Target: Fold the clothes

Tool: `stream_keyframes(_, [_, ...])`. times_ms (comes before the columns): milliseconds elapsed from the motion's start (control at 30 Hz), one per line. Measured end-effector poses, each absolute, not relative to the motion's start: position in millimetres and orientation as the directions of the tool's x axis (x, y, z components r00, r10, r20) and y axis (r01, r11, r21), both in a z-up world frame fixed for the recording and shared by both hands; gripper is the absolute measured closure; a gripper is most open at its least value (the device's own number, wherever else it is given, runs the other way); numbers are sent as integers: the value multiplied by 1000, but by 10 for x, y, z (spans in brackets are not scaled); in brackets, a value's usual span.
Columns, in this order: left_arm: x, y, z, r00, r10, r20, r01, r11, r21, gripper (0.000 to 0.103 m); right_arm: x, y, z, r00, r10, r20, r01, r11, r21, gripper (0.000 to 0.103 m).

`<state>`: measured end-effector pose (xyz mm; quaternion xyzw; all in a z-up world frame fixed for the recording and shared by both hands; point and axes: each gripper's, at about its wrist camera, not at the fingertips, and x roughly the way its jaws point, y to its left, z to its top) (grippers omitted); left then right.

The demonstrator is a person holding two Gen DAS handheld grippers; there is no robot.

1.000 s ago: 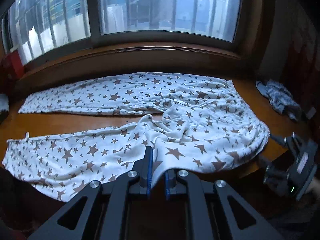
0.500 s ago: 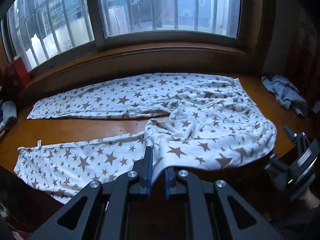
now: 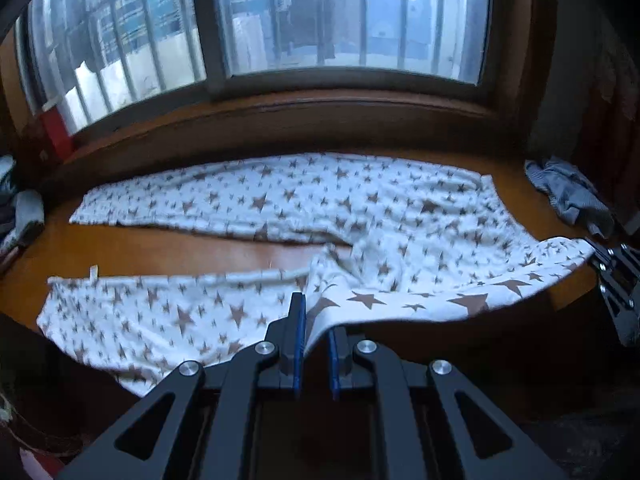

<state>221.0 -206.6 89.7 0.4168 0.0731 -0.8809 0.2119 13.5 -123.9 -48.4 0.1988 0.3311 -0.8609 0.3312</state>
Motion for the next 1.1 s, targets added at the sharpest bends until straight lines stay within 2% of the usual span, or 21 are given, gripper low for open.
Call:
stream_keyframes(233, [1519,-2436,1326,-583,-384,-716,348,-914,206,95,-524,-1624,-174,-643,-436,-630,728,-604,-324,101])
stream_keyframes(500, [510,-3180,1053,-566,-330,-756,229,-943,240,95,-1193,-2250,-327,-643,-327,-692,691,-637,-342,101])
stream_keyframes(833, [-296,-3856,156,-442,-205,-873,156,-976,150,95,-1881,-2834,-991,-575,-170,-800,672,-656,-344,101])
stream_keyframes(933, [-416,-3928,-96,-403,-179,-898,153,-980,127,92,-2016,-2938,-1196,-538,-126,-833,670,-665,-332,101])
stream_keyframes(1067, [-513,-4021,-323,-369,-119,-922,160,-985,63,92,-2094,-2972,-1251,-520,-80,-850,653,-679,-336,95])
stream_keyframes(1100, [-516,-4029,-351,-368,-112,-923,162,-985,56,92,-2095,-2956,-1219,-518,-76,-852,649,-684,-333,89])
